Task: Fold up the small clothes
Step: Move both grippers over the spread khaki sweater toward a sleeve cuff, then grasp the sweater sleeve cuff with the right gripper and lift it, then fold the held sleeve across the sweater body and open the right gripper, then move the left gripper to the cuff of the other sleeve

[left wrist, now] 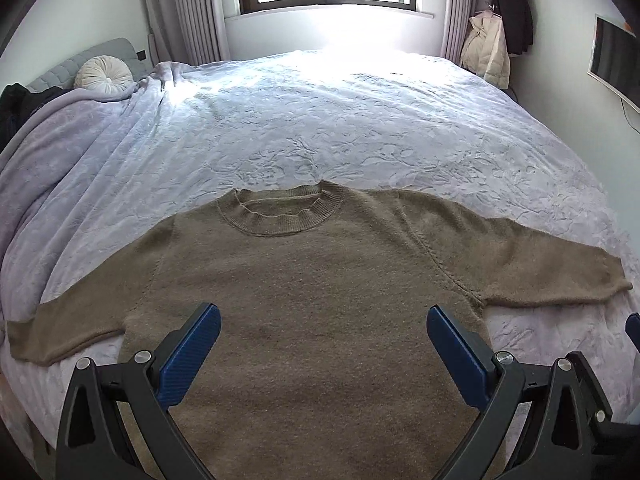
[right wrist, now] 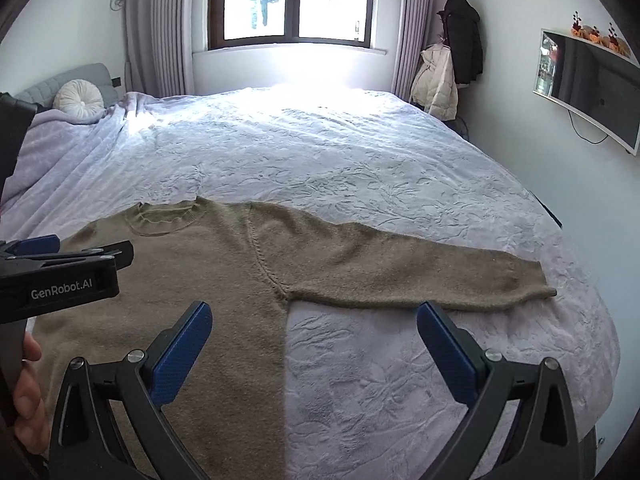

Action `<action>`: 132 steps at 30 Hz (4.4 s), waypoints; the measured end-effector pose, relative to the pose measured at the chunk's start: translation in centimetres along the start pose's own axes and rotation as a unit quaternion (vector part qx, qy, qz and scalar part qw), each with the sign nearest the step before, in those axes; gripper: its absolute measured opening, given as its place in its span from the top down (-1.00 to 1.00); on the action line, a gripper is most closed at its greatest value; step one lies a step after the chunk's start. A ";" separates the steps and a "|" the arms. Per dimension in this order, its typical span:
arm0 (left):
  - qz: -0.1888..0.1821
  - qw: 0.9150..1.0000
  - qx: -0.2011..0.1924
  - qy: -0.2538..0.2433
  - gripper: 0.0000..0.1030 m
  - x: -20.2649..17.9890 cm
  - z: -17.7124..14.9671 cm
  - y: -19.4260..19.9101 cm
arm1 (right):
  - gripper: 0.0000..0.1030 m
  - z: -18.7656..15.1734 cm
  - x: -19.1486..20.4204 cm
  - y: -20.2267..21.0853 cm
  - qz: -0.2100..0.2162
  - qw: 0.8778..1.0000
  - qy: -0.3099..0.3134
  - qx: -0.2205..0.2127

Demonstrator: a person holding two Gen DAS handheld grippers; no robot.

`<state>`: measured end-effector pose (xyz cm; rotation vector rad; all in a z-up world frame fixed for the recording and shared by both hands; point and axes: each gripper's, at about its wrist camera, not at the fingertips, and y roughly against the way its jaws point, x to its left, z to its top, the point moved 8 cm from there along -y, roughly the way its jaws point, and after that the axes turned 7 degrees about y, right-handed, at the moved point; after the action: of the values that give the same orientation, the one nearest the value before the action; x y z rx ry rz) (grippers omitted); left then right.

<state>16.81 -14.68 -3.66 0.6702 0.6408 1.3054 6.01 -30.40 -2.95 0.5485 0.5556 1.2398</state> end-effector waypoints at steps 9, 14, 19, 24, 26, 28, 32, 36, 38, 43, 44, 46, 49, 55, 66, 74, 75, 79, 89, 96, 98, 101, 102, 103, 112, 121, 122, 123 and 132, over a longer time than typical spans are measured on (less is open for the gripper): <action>0.011 0.999 0.033 -0.025 -1.00 -3.0 0.8 -4.5 | -0.99 -0.2 -5.9 -3.7 -0.026 0.998 -0.038 0.034; 0.012 0.998 0.051 -0.034 -1.00 -5.4 0.9 -7.0 | -0.99 -1.4 -11.0 -6.0 -0.042 0.993 -0.088 0.059; 0.014 0.996 0.075 -0.048 -1.00 -8.3 0.6 -10.1 | -0.99 -3.2 -15.7 -8.2 -0.072 0.986 -0.124 0.082; 0.020 0.994 0.099 -0.049 -1.00 -9.9 0.1 -13.3 | -0.99 -4.9 -19.3 -10.3 -0.089 0.978 -0.151 0.113; 0.023 0.992 0.110 -0.048 -1.00 -10.4 -0.2 -14.5 | -0.99 -5.9 -21.1 -10.9 -0.096 0.972 -0.174 0.121; 0.021 0.992 0.118 -0.046 -1.00 -10.9 -0.5 -15.3 | -0.98 -6.9 -23.1 -11.1 -0.098 0.966 -0.205 0.120; 0.015 0.991 0.128 -0.047 -1.00 -12.3 -1.2 -16.6 | -0.90 -8.2 -25.6 -12.2 -0.075 0.956 -0.256 0.122; 0.014 0.991 0.128 -0.045 -1.00 -13.5 -1.3 -17.2 | -0.83 -6.9 -26.6 -13.7 -0.081 0.960 -0.246 0.109; 0.016 0.991 0.127 -0.043 -1.00 -13.9 -1.3 -17.4 | -0.72 -6.0 -27.0 -14.9 -0.081 0.962 -0.240 0.106; 0.023 0.991 0.123 -0.042 -1.00 -14.5 -1.4 -17.8 | 0.24 -4.5 -27.2 -16.4 -0.081 0.967 -0.221 0.095; 0.024 0.991 0.122 -0.042 -1.00 -14.6 -1.5 -17.7 | 0.34 -4.3 -27.2 -16.3 -0.081 0.968 -0.217 0.091; 0.026 0.992 0.118 -0.042 -1.00 -14.8 -1.7 -17.7 | 0.67 -4.1 -27.4 -15.9 -0.078 0.969 -0.218 0.080; 0.024 0.992 0.119 -0.043 -1.00 -14.9 -1.3 -17.6 | 0.74 -3.8 -27.5 -15.3 -0.063 0.970 -0.226 0.064; 0.008 0.992 0.119 -0.029 -1.00 -14.3 -0.9 -17.1 | 0.74 -2.6 -27.1 -13.4 -0.069 0.973 -0.215 0.040; -0.012 0.989 0.137 -0.048 -1.00 -13.7 -1.3 -16.3 | 0.75 0.4 -25.4 -8.7 -0.099 0.977 -0.191 0.007; -0.013 0.990 0.137 0.031 -1.00 -4.0 -0.7 -14.4 | 0.75 8.9 -15.5 -3.8 -0.074 0.990 -0.098 -0.065; -0.011 0.990 0.135 0.040 -1.00 -2.5 -0.6 -14.1 | 0.75 10.1 -13.4 -3.5 -0.063 0.992 -0.084 -0.074; -0.006 0.990 0.121 0.077 -1.00 4.3 0.1 -12.6 | 0.75 13.7 -4.5 -3.0 -0.025 0.995 -0.029 -0.094; 0.036 0.979 0.091 0.179 -1.00 20.5 -0.1 -10.5 | 0.75 12.0 17.7 -9.3 0.060 0.995 0.067 -0.038; 0.047 0.966 0.101 0.232 -1.00 26.7 -2.8 -10.2 | 0.75 5.9 27.4 -16.0 0.097 0.988 0.109 0.054; 0.046 0.965 0.103 0.238 -1.00 27.3 -3.4 -10.1 | 0.75 5.1 29.5 -17.2 0.108 0.985 0.117 0.073; 0.042 0.963 0.101 0.247 -1.00 27.8 -3.8 -9.7 | 0.54 4.1 31.5 -17.6 0.164 0.974 0.112 0.108; 0.040 0.962 0.099 0.252 -1.00 27.9 -3.8 -9.5 | 0.27 4.2 31.6 -17.2 0.174 0.973 0.111 0.107; 0.039 0.960 0.096 0.260 -1.00 28.1 -3.8 -9.2 | -0.11 4.5 31.6 -16.6 0.181 0.972 0.112 0.100; 0.025 0.967 0.079 0.242 -1.00 24.0 -2.0 -7.6 | -0.55 9.1 20.9 -9.0 0.263 0.964 0.043 -0.011; -0.010 0.984 0.154 0.090 -1.00 10.0 -1.8 -13.5 | -0.55 1.7 9.0 -20.7 0.046 0.987 0.044 0.151; 0.016 0.984 0.159 0.081 -1.00 10.3 -2.2 -14.4 | -0.56 1.2 9.4 -21.0 0.039 0.987 0.056 0.149; 0.041 0.984 0.156 0.076 -1.00 10.9 -2.3 -15.0 | -0.56 1.1 9.9 -20.7 0.028 0.988 0.068 0.136; 0.074 0.979 0.132 0.135 -1.00 17.5 -2.2 -14.0 | -0.56 2.3 17.7 -20.5 0.036 0.969 0.225 0.095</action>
<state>26.78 0.91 -16.55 0.7740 1.0132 1.4775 26.26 -18.21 -16.37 0.4484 1.0520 1.3974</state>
